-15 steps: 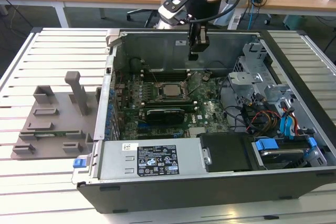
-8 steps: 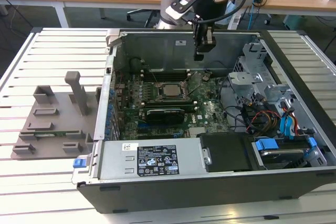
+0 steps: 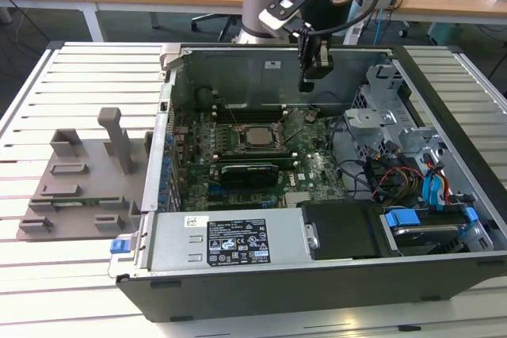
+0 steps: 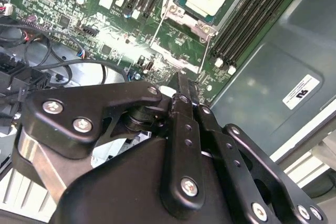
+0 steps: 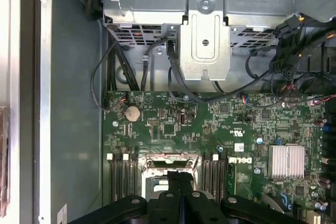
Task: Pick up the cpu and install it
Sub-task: 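Close the cpu cover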
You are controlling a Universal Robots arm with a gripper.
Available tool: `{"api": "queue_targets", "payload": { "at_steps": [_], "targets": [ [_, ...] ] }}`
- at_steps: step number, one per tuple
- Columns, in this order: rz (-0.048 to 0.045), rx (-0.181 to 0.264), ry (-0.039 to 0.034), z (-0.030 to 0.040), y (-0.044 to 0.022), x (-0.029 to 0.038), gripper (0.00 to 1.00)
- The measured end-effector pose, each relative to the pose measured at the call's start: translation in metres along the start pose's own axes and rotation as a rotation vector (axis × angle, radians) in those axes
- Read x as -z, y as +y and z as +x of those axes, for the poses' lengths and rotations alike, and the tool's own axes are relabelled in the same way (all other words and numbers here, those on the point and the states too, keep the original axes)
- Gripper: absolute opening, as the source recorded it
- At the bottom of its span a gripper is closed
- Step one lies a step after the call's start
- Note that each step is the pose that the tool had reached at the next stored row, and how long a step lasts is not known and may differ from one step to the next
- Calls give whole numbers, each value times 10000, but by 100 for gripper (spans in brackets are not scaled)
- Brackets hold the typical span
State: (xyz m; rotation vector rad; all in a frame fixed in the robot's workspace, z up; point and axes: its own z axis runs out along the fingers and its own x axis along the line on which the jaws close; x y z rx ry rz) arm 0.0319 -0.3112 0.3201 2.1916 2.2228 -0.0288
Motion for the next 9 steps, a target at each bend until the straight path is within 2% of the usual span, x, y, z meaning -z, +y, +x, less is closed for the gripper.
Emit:
{"api": "queue_targets", "payload": {
  "at_steps": [9],
  "targets": [
    [3, 1, -1, -2, 124, -13, 11]
  ]
}}
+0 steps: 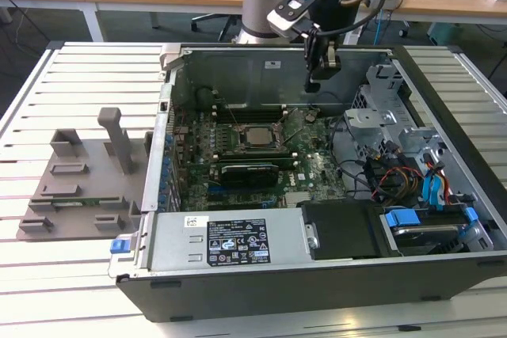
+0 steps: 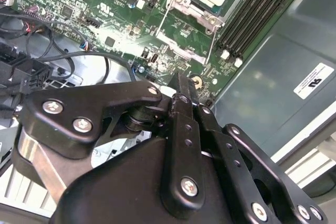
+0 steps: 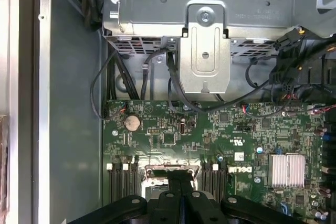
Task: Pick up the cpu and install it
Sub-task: 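Close the cpu cover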
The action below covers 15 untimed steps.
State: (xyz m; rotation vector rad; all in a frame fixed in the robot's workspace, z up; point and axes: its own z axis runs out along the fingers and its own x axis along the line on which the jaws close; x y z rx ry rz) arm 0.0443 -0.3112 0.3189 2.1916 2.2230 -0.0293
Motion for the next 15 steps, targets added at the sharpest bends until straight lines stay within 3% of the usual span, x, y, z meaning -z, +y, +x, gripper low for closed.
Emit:
{"api": "queue_targets", "payload": {
  "at_steps": [5, 9, 15],
  "targets": [
    [4, 0, 0, 1, 53, -39, 11],
    [19, 0, -1, 3, 86, -146, 11],
    [27, 0, -1, 3, 152, -203, 11]
  ]
}}
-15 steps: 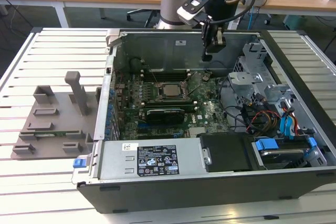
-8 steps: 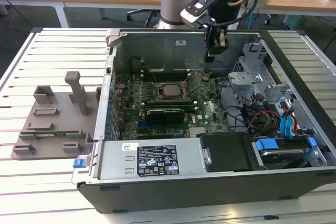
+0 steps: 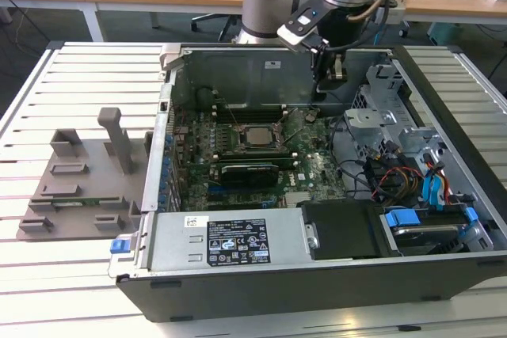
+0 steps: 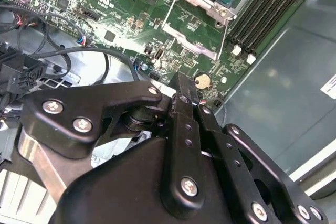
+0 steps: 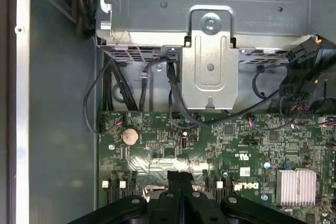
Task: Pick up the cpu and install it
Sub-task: 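Close the cpu cover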
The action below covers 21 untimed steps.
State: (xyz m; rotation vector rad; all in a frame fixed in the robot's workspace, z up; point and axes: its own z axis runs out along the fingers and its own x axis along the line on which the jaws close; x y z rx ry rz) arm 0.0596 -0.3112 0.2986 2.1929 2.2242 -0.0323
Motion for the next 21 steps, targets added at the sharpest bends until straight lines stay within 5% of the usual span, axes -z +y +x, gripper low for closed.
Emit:
{"api": "queue_targets", "payload": {
  "at_steps": [2, 3, 4, 14, 21],
  "targets": [
    [88, 3, 3, 0, 38, -10, 11],
    [339, 9, 6, 0, 78, -18, 11],
    [394, 13, 7, 0, 91, -20, 11],
    [397, 12, 7, 0, 149, -49, 11],
    [403, 11, 6, 2, 170, -145, 11]
  ]
}}
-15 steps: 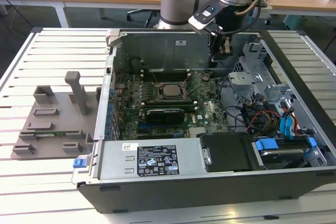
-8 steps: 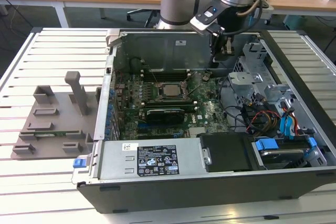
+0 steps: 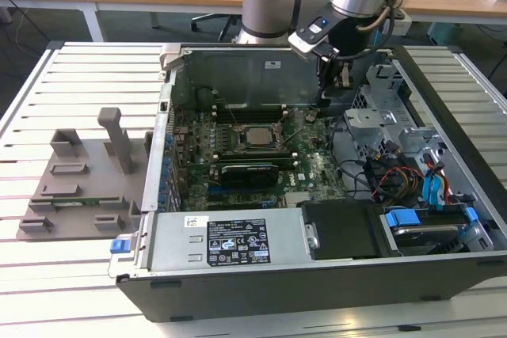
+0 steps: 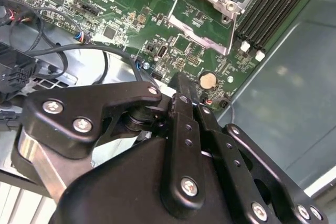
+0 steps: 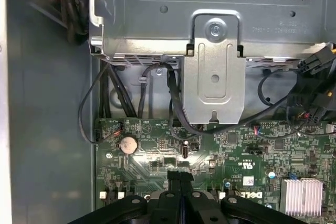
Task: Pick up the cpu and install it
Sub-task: 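Close the cpu cover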
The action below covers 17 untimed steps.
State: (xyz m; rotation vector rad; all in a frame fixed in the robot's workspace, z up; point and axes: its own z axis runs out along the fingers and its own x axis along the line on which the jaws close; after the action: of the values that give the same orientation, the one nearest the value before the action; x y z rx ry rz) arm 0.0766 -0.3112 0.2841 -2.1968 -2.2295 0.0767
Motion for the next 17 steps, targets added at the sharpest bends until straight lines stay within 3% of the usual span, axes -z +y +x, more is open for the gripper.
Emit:
{"api": "queue_targets", "payload": {
  "at_steps": [2, 7, 17],
  "targets": [
    [8, 0, 2, 2, 7, -73, 11],
    [12, 1, 1, 5, 7, -177, 11],
    [12, 1, 10, 11, -113, -339, 11]
  ]
}}
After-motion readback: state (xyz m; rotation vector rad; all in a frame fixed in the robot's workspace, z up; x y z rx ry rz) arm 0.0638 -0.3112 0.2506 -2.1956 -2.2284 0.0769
